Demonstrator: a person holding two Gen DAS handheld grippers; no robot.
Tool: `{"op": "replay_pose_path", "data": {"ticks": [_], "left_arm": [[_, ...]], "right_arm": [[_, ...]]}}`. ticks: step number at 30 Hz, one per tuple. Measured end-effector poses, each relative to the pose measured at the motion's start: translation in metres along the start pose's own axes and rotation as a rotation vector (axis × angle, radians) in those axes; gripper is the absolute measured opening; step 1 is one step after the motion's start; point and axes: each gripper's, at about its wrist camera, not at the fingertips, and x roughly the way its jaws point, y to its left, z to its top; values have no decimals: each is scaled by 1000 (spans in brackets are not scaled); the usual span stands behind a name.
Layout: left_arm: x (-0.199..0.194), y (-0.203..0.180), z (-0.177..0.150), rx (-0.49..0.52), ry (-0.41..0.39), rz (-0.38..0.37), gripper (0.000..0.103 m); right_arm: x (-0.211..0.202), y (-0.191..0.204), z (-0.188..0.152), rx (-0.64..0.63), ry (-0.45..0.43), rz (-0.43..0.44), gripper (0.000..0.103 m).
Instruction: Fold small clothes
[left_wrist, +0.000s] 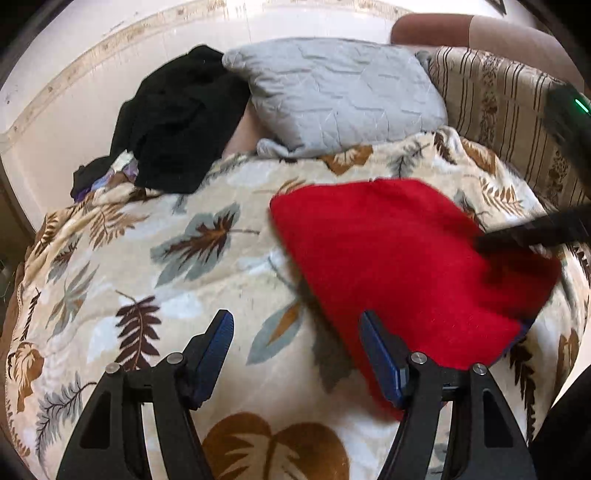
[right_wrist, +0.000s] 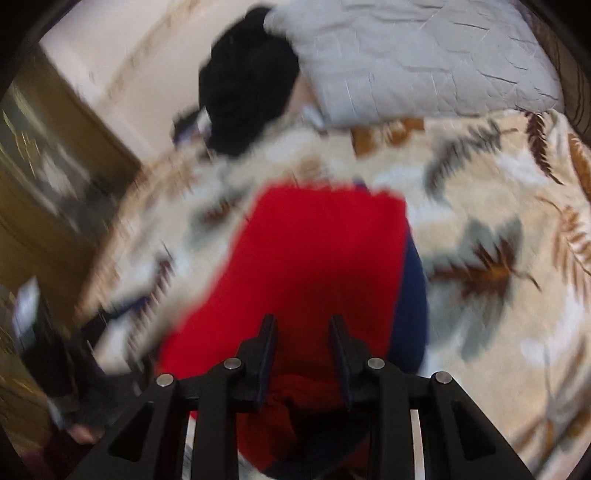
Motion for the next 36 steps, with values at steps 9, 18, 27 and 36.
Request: {"op": "replay_pose_path", "data": {"ticks": [9,18,27,36], "left_arm": [[-12,-1,0,-25,-30,-51,71],[-7,-17,-12,137,-36,16,71],[-36,3,7,17,-184,-119,71],[-6,-19,4,81,-71,-141,73]], "right_arm": [[12,-17,-46,5,71,-75,31],[-13,-20,-23,36,79,-36,31],[14,-10,45,81,-5,-52,32],[49,-31,45,175,24,-11,32]]}}
